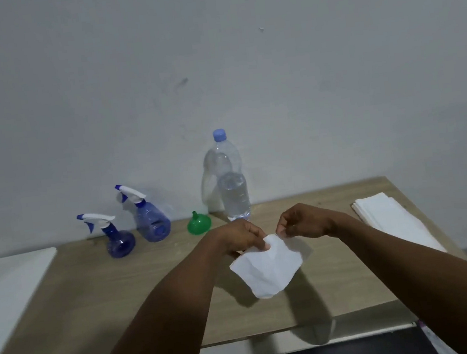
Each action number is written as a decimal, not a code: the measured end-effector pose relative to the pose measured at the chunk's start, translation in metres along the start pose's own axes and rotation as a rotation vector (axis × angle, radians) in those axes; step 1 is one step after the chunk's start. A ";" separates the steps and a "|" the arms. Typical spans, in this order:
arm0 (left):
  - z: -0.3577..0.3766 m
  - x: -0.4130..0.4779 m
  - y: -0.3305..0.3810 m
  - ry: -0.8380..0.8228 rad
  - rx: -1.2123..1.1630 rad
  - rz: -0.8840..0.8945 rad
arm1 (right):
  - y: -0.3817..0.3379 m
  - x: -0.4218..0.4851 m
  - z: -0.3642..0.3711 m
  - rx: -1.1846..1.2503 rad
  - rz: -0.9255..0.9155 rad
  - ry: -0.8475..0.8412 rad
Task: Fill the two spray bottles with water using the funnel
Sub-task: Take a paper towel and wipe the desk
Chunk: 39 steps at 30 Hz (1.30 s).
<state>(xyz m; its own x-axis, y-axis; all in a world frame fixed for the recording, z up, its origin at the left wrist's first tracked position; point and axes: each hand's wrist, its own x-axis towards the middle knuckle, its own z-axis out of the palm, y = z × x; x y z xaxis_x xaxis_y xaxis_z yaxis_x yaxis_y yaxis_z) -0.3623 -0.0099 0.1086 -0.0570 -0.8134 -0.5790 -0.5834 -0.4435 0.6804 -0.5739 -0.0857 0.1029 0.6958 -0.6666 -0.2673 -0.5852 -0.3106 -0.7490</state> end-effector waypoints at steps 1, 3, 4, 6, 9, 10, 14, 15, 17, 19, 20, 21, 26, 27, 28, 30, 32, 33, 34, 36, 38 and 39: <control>-0.009 -0.005 -0.009 0.009 0.017 0.001 | -0.008 0.003 0.009 0.012 0.010 0.011; -0.025 -0.013 -0.026 0.003 0.043 -0.003 | -0.022 0.009 0.028 0.035 0.034 0.014; -0.032 -0.017 -0.034 -0.012 0.049 -0.011 | -0.029 0.011 0.037 0.023 0.042 0.001; -0.043 -0.025 -0.049 -0.041 0.061 -0.030 | -0.044 0.017 0.056 -0.063 0.031 -0.037; -0.057 -0.039 -0.064 -0.066 0.106 -0.047 | -0.061 0.025 0.079 -0.132 0.014 -0.071; -0.062 -0.045 -0.068 -0.068 0.117 -0.051 | -0.066 0.026 0.085 -0.122 0.016 -0.059; -0.075 -0.063 -0.079 -0.053 0.145 -0.066 | -0.085 0.027 0.096 -0.063 0.004 -0.021; -0.078 -0.066 -0.081 -0.036 0.153 -0.061 | -0.089 0.028 0.097 -0.072 -0.009 -0.013; -0.082 -0.074 -0.085 0.022 0.172 -0.045 | -0.096 0.029 0.098 -0.048 -0.030 0.006; -0.086 -0.083 -0.089 0.062 0.184 -0.028 | -0.099 0.032 0.099 0.019 -0.033 -0.004; -0.088 -0.088 -0.091 0.070 0.189 -0.026 | -0.101 0.034 0.099 0.032 -0.024 -0.031; -0.088 -0.092 -0.092 0.071 0.195 -0.028 | -0.104 0.035 0.099 0.009 -0.020 -0.068; -0.084 -0.107 -0.089 0.067 0.221 -0.047 | -0.116 0.040 0.109 -0.190 -0.074 -0.229; -0.084 -0.110 -0.088 0.068 0.221 -0.049 | -0.117 0.041 0.113 -0.169 -0.102 -0.234; -0.085 -0.113 -0.088 0.071 0.231 -0.055 | -0.117 0.041 0.117 -0.135 -0.127 -0.232; -0.085 -0.118 -0.091 0.095 0.249 -0.070 | -0.120 0.040 0.121 -0.083 -0.147 -0.212; -0.086 -0.123 -0.099 0.124 0.234 -0.102 | -0.121 0.040 0.122 -0.023 -0.127 -0.187; -0.086 -0.124 -0.104 0.135 0.218 -0.124 | -0.122 0.039 0.122 0.008 -0.118 -0.176; -0.088 -0.126 -0.111 0.148 0.196 -0.141 | -0.123 0.039 0.124 0.033 -0.114 -0.166; -0.092 -0.130 -0.125 0.189 0.152 -0.150 | -0.128 0.042 0.128 0.076 -0.121 -0.153; -0.098 -0.134 -0.140 0.244 0.123 -0.135 | -0.133 0.046 0.132 0.101 -0.124 -0.140; -0.100 -0.136 -0.149 0.274 0.105 -0.130 | -0.136 0.050 0.135 0.099 -0.122 -0.141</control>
<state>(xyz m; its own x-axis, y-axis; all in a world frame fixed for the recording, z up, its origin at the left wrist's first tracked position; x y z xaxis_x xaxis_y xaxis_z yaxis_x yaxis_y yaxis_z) -0.1867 0.1292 0.1314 0.2359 -0.8297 -0.5060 -0.6528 -0.5210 0.5499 -0.4029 0.0147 0.1099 0.8145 -0.5244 -0.2481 -0.4541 -0.3101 -0.8352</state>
